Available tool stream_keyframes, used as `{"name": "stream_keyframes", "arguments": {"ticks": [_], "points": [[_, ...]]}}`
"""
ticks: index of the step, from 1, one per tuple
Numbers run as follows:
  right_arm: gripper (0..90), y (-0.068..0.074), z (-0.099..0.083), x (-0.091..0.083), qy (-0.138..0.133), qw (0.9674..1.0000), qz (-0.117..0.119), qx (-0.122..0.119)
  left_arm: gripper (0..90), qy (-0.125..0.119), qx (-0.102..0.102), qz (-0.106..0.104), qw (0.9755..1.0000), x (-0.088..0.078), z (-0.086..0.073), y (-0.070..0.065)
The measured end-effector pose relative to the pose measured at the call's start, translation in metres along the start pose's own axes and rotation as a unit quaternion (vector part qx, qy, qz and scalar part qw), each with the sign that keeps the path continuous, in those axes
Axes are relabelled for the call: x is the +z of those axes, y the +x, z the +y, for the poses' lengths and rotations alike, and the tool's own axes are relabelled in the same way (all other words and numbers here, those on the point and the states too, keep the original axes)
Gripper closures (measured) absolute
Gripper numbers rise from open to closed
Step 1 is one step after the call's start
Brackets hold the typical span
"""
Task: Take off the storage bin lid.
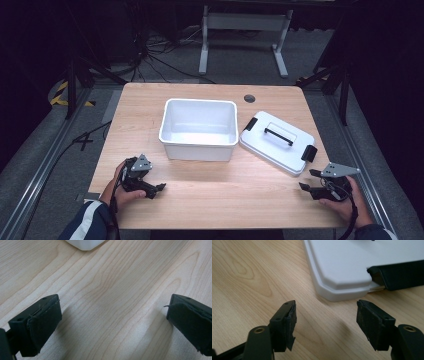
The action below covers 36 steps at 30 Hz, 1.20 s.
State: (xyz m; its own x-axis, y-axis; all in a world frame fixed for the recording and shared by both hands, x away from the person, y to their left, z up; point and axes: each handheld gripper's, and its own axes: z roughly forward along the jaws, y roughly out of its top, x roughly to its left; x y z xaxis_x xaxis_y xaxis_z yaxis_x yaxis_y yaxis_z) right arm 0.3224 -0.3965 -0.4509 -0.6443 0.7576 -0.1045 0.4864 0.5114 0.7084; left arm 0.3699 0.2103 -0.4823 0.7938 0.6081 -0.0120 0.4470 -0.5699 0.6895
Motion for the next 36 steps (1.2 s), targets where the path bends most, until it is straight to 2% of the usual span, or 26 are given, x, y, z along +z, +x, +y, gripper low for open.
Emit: {"name": "stream_keyframes", "arguments": {"ticks": [1, 2, 4, 6, 8, 23, 36], "points": [[32.5, 0.001, -0.006, 0.003, 0.0, 1.0, -0.006, 0.005, 0.2, 0.0, 0.0, 0.0, 1.0, 0.0, 0.0, 0.0], [31.8, 0.002, -0.009, 0.004, 0.001, 1.0, -0.001, 0.007, 0.2, 0.0, -0.001, 0.0, 1.0, 0.0, 0.0, 0.0], [30.5, 0.001, -0.014, 0.005, -0.018, 0.9995, 0.011, 0.022, 0.2, 0.0, -0.001, -0.002, 1.0, 0.0, 0.0, 0.0], [27.3, 0.0, -0.018, 0.005, -0.025, 0.9989, 0.007, 0.039, 0.2, -0.001, -0.002, -0.002, 1.0, 0.0, 0.0, 0.0], [27.2, 0.0, -0.019, 0.004, -0.026, 0.9987, 0.008, 0.042, 0.2, -0.001, -0.003, -0.002, 1.0, 0.0, 0.0, 0.0], [27.0, 0.0, -0.019, 0.004, -0.026, 0.9988, 0.006, 0.041, 0.4, -0.001, 0.004, 0.001, 1.0, 0.0, 0.0, 0.0], [26.1, 0.0, -0.019, 0.005, -0.025, 0.9988, 0.008, 0.041, 0.4, 0.002, -0.001, 0.002, 1.0, 0.0, 0.0, 0.0]]}}
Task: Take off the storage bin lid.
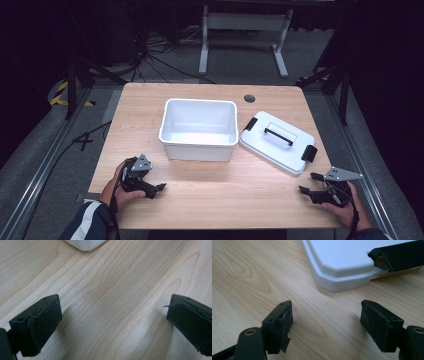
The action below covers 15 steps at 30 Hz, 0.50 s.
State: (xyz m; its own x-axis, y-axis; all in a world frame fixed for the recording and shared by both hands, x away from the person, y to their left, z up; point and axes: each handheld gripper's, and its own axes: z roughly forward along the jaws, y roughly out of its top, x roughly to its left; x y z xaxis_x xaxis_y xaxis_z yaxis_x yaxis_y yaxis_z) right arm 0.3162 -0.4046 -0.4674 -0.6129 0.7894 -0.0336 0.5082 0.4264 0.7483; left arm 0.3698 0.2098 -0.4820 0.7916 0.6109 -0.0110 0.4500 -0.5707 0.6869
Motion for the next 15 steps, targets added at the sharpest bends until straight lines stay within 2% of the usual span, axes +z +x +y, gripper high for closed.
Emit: {"name": "stream_keyframes", "arguments": {"ticks": [15], "points": [[25.3, -0.0008, 0.0006, 0.0005, 0.001, 1.0, 0.003, -0.002, 0.2, -0.002, 0.001, -0.003, 1.0, 0.0009, 0.0003, 0.0013]]}}
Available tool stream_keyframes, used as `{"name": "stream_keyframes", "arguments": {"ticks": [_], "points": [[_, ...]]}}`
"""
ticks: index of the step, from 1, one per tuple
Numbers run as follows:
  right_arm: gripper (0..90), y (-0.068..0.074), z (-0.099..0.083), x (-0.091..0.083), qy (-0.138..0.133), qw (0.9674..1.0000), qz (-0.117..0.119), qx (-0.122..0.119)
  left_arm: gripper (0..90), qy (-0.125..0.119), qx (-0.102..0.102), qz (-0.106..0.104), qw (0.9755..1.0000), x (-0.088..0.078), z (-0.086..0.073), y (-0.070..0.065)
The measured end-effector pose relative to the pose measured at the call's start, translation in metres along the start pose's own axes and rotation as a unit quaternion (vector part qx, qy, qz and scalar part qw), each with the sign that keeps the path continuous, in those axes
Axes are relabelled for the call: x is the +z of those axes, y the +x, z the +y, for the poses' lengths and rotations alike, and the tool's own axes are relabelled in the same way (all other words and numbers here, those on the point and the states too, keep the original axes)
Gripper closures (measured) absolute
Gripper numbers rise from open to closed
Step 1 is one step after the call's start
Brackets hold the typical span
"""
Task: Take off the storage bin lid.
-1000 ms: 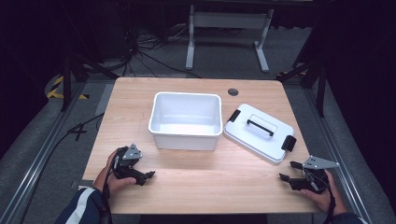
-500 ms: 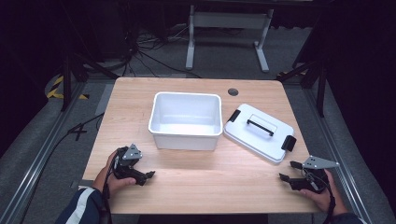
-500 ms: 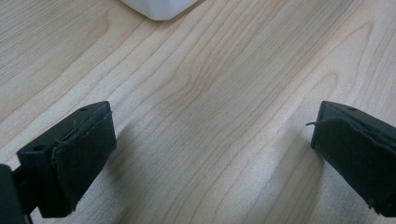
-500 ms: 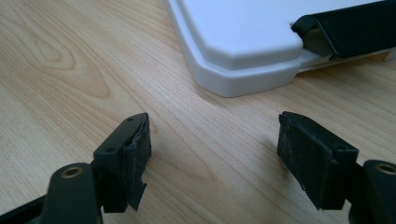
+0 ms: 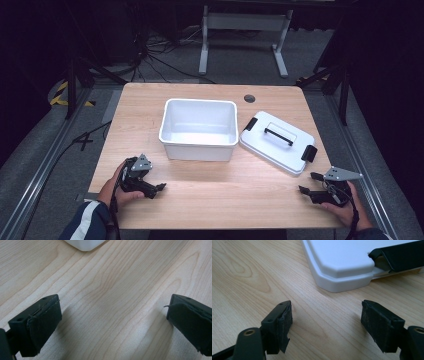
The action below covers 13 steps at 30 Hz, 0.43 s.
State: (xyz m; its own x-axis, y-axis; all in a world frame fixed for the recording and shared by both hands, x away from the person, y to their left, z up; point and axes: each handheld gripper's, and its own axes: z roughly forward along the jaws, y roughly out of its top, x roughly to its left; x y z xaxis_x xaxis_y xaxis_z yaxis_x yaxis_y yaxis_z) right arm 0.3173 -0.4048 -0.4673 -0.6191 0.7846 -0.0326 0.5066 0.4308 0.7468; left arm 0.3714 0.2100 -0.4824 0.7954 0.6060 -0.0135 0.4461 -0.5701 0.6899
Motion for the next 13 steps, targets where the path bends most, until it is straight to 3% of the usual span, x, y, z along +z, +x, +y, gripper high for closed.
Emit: {"name": "stream_keyframes", "arguments": {"ticks": [13], "points": [[23.8, -0.001, 0.0012, 0.0016, 0.001, 1.0, 0.003, -0.003, 0.2, 0.004, -0.007, 0.007, 0.9999, 0.0005, 0.002, 0.0017]]}}
